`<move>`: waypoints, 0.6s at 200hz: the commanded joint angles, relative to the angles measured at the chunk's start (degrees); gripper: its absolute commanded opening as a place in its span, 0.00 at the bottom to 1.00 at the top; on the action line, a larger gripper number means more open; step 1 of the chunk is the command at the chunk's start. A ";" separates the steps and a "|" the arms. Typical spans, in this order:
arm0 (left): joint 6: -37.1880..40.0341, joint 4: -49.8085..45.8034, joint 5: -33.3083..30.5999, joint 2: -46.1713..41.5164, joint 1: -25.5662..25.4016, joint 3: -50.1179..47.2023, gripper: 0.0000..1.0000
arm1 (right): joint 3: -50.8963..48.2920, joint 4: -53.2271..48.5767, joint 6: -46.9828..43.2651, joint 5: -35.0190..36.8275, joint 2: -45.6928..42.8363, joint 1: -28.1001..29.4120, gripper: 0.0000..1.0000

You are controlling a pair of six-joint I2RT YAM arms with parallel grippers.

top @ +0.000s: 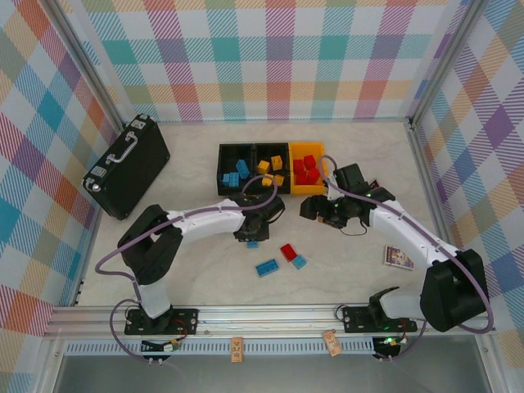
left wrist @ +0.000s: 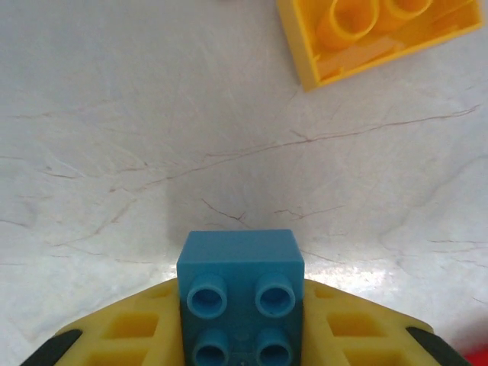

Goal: Sort the legos into containers by color
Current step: Pick up the lego from the center of the table, then place the lego in the container.

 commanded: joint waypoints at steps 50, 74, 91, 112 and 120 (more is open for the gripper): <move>8.28 -3.26 -1.75 -4.47 7.50 6.49 0.27 | 1.58 9.17 2.44 -7.23 2.58 4.05 0.69; 11.60 -5.27 -1.88 -2.79 10.92 12.02 0.27 | 2.97 9.81 2.85 -5.96 3.59 4.05 0.70; 13.77 -6.46 -2.19 -0.69 13.18 16.39 0.27 | 3.49 10.39 3.11 -5.22 4.01 4.05 0.70; 16.03 -7.30 -2.08 2.25 16.08 21.36 0.27 | 4.13 11.10 3.28 -4.95 4.91 4.05 0.70; 16.71 -7.57 -1.97 3.46 17.14 23.33 0.27 | 4.39 11.25 3.40 -5.06 5.40 3.98 0.70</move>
